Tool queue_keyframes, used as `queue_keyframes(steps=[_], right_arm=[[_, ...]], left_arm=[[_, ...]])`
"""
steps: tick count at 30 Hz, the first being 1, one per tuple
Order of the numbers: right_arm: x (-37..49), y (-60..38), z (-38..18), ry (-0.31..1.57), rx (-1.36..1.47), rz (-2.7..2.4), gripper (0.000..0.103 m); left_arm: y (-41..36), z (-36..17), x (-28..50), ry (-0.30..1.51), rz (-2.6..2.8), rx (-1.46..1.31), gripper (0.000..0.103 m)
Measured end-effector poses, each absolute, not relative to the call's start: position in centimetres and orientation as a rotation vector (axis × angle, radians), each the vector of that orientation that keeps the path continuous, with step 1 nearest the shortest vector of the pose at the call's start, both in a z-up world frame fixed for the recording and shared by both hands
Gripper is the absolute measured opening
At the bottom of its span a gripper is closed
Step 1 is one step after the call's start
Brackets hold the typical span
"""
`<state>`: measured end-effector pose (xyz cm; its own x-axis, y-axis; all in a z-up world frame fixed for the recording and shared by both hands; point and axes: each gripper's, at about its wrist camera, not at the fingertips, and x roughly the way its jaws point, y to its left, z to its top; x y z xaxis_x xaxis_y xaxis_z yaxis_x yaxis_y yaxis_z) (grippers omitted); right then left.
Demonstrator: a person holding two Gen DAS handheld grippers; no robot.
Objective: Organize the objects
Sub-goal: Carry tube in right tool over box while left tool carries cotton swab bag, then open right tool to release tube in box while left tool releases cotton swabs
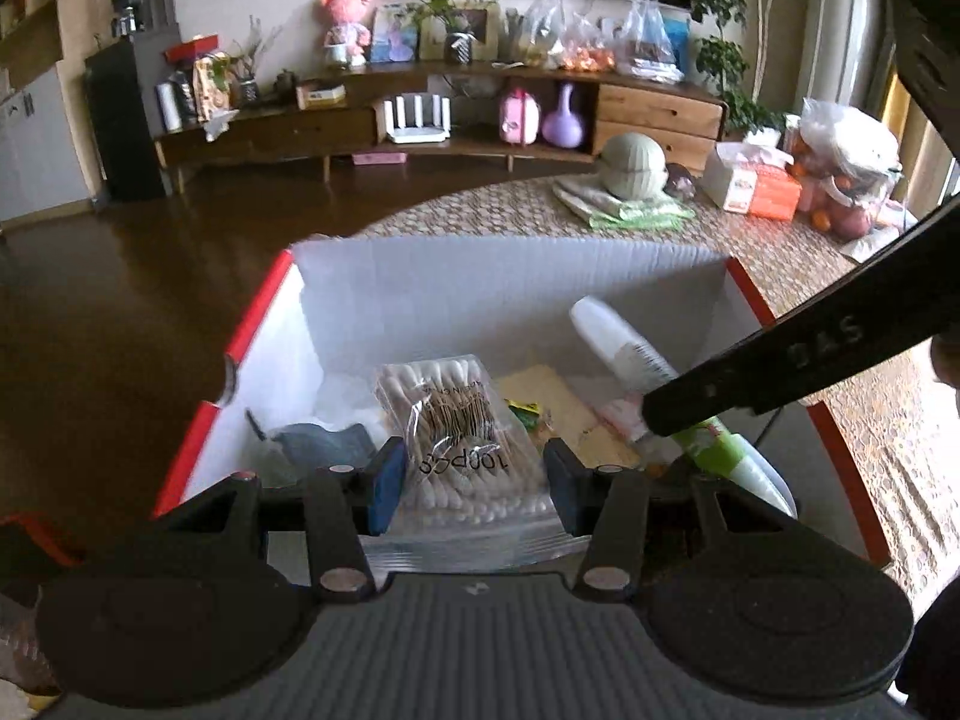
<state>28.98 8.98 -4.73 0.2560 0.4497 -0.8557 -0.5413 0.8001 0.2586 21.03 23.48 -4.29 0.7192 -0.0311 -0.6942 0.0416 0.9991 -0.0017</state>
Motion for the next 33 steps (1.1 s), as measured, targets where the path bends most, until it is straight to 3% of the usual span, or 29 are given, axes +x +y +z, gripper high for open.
queue_keyframes(steps=[10, 16, 18, 20, 33], right_arm=[[28.7, 9.3, -7.0, 1.158, -0.141, 0.657, 0.017], [28.4, 9.4, -7.4, 1.154, -0.145, 0.661, 0.026], [28.5, 9.4, -7.1, 1.153, -0.14, 0.665, 0.027], [28.5, 9.2, -6.6, 1.144, -0.132, 0.669, 0.031], [27.1, 6.5, -4.0, 1.094, -0.096, 0.7, 0.043]], left_arm=[[23.1, -6.2, 22.4, 0.832, -0.094, 0.003, 0.05], [22.9, -6.4, 22.6, 0.847, -0.099, -0.005, 0.05], [22.8, -6.4, 22.6, 0.849, -0.099, -0.018, 0.056], [22.7, -6.3, 22.5, 0.85, -0.105, -0.034, 0.068], [22.0, -4.4, 20.7, 0.82, -0.052, -0.041, 0.072]])
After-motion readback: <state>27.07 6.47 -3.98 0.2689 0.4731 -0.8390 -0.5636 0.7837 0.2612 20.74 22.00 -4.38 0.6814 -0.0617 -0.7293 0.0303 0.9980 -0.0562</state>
